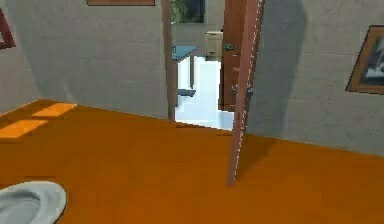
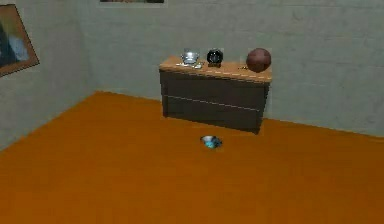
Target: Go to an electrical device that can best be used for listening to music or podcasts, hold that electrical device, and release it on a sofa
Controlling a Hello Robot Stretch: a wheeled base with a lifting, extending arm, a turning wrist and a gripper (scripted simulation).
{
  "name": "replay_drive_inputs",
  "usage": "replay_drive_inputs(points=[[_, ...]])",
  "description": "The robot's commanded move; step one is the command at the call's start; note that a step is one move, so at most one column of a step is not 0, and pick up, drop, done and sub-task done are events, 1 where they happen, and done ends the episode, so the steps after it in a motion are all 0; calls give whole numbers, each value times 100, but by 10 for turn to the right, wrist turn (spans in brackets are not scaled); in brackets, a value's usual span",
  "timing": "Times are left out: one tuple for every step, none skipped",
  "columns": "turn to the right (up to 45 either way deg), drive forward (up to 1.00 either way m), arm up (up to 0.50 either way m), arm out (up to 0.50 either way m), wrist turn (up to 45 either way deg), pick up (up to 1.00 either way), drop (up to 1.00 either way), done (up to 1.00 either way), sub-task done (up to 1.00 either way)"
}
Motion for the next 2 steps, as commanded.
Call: replay_drive_inputs(points=[[0,100,0,0,0,0,0,0,0],[30,0,0,0,0,0,0,0,0]])
